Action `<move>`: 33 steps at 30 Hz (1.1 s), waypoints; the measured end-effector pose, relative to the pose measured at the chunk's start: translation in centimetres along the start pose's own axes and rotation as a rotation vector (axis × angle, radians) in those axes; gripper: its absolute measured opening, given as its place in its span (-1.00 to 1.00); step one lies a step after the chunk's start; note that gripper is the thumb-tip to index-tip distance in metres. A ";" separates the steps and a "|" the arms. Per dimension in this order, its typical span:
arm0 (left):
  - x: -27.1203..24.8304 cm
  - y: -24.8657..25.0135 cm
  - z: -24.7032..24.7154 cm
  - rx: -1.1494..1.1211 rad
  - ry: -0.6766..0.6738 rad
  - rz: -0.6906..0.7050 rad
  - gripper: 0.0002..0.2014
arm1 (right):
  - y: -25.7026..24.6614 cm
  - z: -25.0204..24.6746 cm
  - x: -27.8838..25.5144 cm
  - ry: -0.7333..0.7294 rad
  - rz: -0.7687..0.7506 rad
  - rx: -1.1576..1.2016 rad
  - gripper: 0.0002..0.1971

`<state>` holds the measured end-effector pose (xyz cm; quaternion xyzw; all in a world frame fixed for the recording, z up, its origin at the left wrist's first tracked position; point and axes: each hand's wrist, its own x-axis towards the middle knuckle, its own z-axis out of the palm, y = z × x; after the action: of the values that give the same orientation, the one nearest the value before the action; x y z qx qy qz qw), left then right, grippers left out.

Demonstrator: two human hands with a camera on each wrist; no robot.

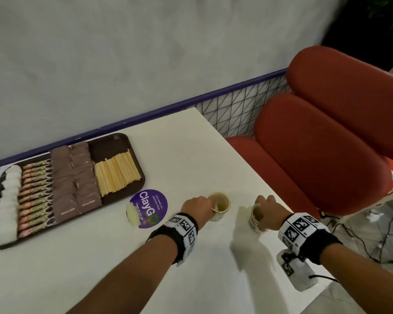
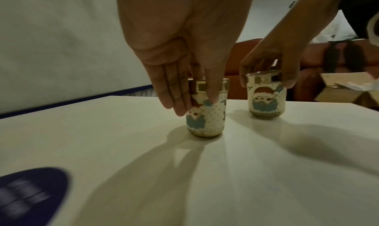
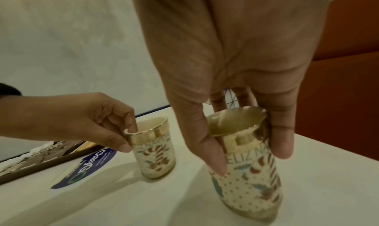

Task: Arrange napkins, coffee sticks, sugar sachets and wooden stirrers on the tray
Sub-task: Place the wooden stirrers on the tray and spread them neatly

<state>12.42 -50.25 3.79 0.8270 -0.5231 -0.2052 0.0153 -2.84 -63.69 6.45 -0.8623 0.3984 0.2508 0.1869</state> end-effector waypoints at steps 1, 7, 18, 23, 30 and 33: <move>-0.4 -1.5 -0.4 -0.027 0.020 -0.034 -0.69 | -1.0 -0.4 0.6 0.013 -0.019 -0.010 -0.39; -2.3 -9.1 -2.7 -0.249 0.144 -0.256 -0.69 | -9.5 -3.4 5.7 0.104 -0.167 -0.031 -0.34; -0.1 -16.3 -5.6 -0.372 0.323 -0.391 -0.70 | -23.6 -8.8 15.8 0.259 -0.412 -0.019 -0.32; 1.7 -17.7 -5.1 -0.340 0.309 -0.393 -0.68 | -27.7 -9.2 19.2 0.245 -0.471 -0.052 -0.28; 2.9 -19.0 -4.0 -0.223 0.295 -0.368 -0.66 | -32.7 -8.4 22.0 0.225 -0.549 -0.076 -0.22; 3.1 -19.1 -3.8 -0.131 0.263 -0.351 -0.67 | -34.2 -8.0 22.8 0.217 -0.567 -0.105 -0.26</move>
<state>31.35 -45.00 1.72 0.9223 -0.3501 -0.1288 0.1010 38.84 -60.39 3.86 -0.9693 0.1462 0.1152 0.1608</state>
